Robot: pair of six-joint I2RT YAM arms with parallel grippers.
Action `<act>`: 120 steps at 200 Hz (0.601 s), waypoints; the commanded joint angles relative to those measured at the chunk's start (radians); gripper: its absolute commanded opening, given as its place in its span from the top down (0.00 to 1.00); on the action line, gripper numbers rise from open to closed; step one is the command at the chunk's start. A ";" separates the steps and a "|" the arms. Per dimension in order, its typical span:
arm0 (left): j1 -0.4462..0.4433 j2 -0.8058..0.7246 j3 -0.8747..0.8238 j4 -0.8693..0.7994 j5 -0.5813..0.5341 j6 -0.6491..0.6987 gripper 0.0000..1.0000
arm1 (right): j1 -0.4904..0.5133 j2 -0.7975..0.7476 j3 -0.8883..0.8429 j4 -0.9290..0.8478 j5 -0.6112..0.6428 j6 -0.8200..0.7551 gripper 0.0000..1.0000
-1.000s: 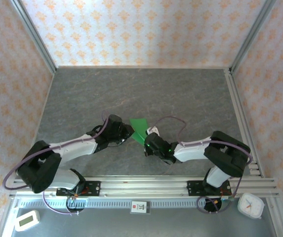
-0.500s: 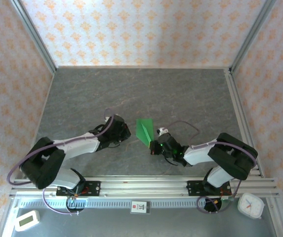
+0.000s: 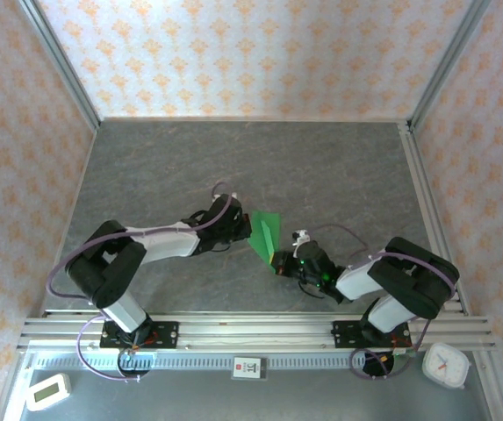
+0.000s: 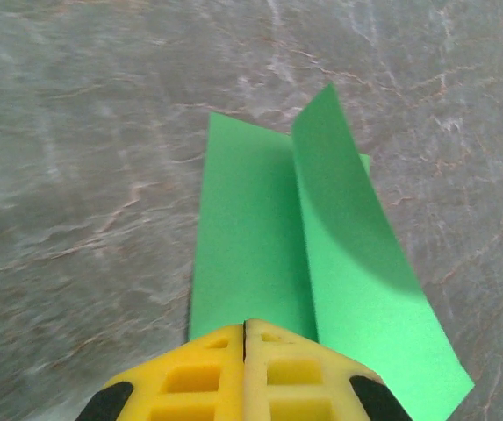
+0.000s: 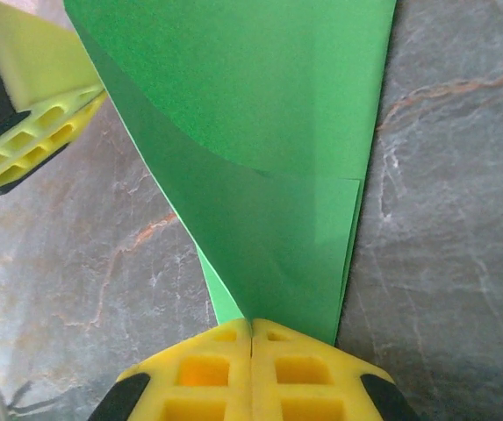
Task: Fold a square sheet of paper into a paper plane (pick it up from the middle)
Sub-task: Fourth fold the wing at the center of the table.
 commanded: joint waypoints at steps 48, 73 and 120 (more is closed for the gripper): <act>-0.033 0.119 0.039 0.062 0.055 0.055 1.00 | -0.068 0.097 -0.016 0.046 -0.156 0.034 1.00; -0.034 0.123 0.015 0.056 0.032 0.042 1.00 | -0.083 0.110 0.001 0.043 -0.182 0.023 1.00; -0.034 0.099 -0.046 0.009 -0.040 -0.051 1.00 | -0.087 0.113 0.059 -0.010 -0.203 -0.004 1.00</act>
